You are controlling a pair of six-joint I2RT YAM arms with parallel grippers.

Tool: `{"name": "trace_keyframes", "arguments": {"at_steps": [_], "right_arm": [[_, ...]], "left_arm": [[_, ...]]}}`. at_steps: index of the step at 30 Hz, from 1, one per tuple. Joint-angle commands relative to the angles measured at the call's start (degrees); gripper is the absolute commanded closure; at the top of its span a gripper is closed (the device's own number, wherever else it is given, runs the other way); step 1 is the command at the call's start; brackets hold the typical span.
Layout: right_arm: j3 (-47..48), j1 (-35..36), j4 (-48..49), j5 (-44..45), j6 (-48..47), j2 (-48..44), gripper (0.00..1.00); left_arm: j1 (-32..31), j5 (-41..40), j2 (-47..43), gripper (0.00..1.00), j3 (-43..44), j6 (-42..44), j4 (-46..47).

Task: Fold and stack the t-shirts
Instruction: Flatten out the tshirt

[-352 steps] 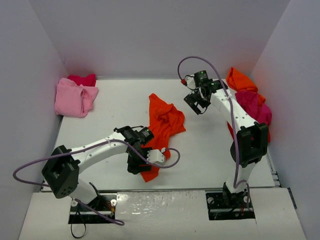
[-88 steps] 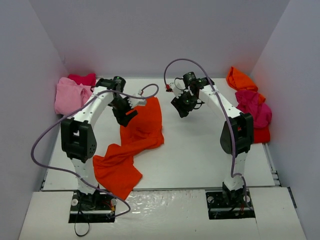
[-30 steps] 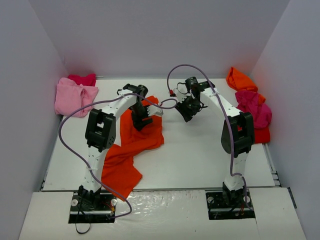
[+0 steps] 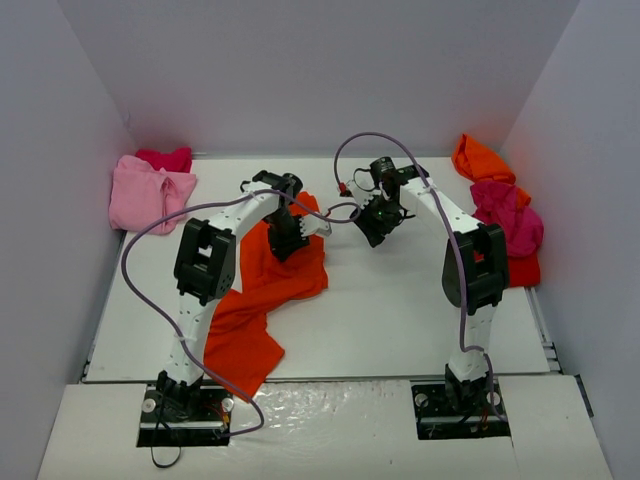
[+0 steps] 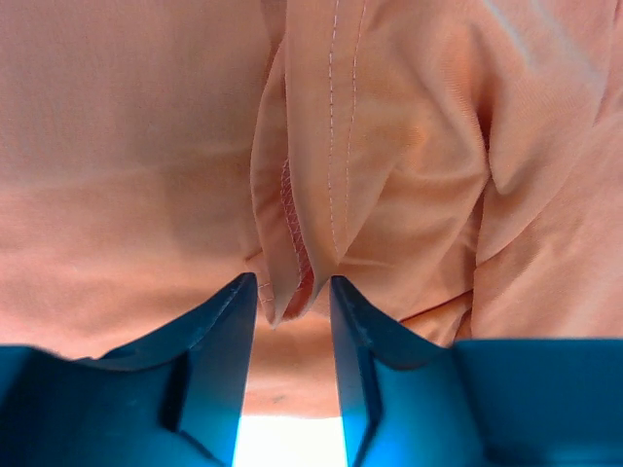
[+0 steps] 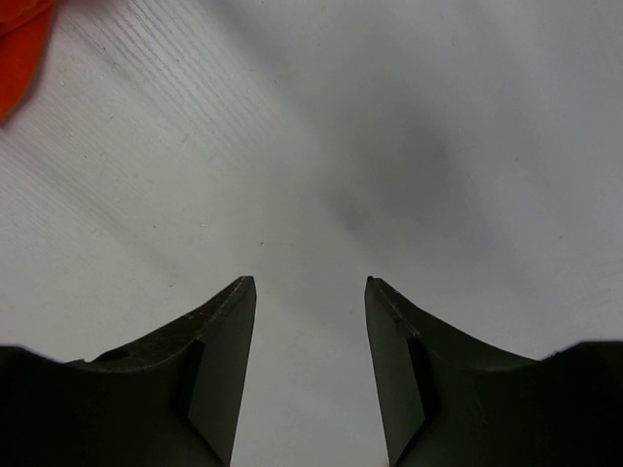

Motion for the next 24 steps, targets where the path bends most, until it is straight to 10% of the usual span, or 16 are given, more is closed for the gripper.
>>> {"name": "trace_keyframes", "arguments": {"at_steps": [1,16,24], "right_arm": [[0.2,-0.5,-0.1,0.5,0.2,-1.6,0.54],[1.3,-0.5,-0.3,0.8,0.4,-0.8,0.54],[1.6,-0.5,-0.3,1.4,0.4,-0.4,0.54]], "left_arm": [[-0.2,0.1,-2.2,0.64,1.2,1.3,-1.7],[-0.3,0.2,1.8,0.64,2.1,1.7,-2.3],[-1.2,-1.4,0.0,1.0,1.8,1.2,-1.6]]}}
